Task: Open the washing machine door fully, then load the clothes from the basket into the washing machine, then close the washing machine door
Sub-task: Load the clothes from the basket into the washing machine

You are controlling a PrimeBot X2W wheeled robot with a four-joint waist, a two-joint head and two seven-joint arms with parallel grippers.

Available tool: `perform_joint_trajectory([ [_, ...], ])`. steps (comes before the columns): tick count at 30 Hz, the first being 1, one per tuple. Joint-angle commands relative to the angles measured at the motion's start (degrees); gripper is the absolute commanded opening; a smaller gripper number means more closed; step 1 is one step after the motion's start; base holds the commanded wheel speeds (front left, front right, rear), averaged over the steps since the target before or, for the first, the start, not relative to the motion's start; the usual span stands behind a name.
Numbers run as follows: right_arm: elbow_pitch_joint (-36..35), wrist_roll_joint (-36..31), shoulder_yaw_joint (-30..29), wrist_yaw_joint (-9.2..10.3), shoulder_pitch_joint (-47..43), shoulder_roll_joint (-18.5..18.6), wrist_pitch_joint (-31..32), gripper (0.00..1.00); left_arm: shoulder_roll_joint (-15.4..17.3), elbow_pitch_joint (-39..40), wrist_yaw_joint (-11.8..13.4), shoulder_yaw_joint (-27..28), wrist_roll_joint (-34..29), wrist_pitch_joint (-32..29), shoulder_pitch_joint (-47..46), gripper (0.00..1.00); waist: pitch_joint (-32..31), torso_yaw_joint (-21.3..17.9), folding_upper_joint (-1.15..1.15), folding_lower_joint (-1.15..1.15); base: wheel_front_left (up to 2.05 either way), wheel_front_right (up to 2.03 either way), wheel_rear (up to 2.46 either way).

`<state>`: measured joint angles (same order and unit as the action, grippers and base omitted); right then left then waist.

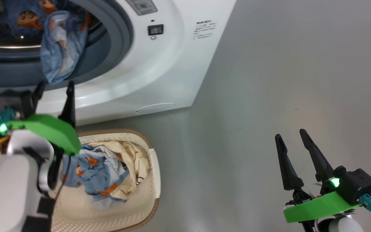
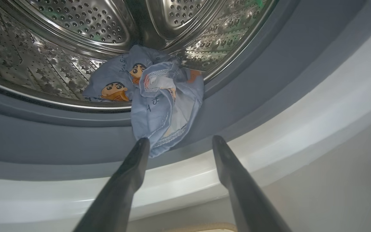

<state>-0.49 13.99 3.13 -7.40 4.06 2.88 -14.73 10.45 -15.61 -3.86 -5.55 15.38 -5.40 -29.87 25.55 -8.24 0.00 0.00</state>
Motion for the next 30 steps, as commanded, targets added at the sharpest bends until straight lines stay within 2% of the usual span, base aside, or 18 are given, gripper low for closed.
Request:
perform_joint_trajectory([
  [1, -1.07, 0.61, 1.53, -0.09, 0.45, 0.01, -0.27, 1.0, 2.51, -0.07, 0.3, 1.76, 0.0, -0.59, -2.98, 1.0, 0.7, -0.76, 0.0, 0.0, 0.0, 0.0, 0.0],
  [6, -1.07, 0.92, 1.72, -0.09, 0.43, 0.0, -0.27, 1.0, 2.73, -4.9, 0.7, 1.55, -0.06, -1.7, -8.39, 1.0, 1.34, -1.31, 0.0, 0.0, 0.0, 0.0, 0.0],
  [15, -1.18, 0.47, 1.59, -0.09, 0.72, 0.0, -0.27, 1.0, 2.19, -12.01, -0.03, 0.01, 0.15, -1.69, -13.61, 1.0, 2.15, -1.28, 0.0, 0.0, 0.0, 0.0, 0.0],
  [30, -1.06, -0.18, 1.78, -0.09, 1.28, 0.0, -0.27, 1.0, 1.49, -18.44, -1.25, -2.3, 1.06, -1.11, -18.82, 1.0, 3.05, -1.11, 0.0, 0.0, 0.0, 0.0, 0.0],
])
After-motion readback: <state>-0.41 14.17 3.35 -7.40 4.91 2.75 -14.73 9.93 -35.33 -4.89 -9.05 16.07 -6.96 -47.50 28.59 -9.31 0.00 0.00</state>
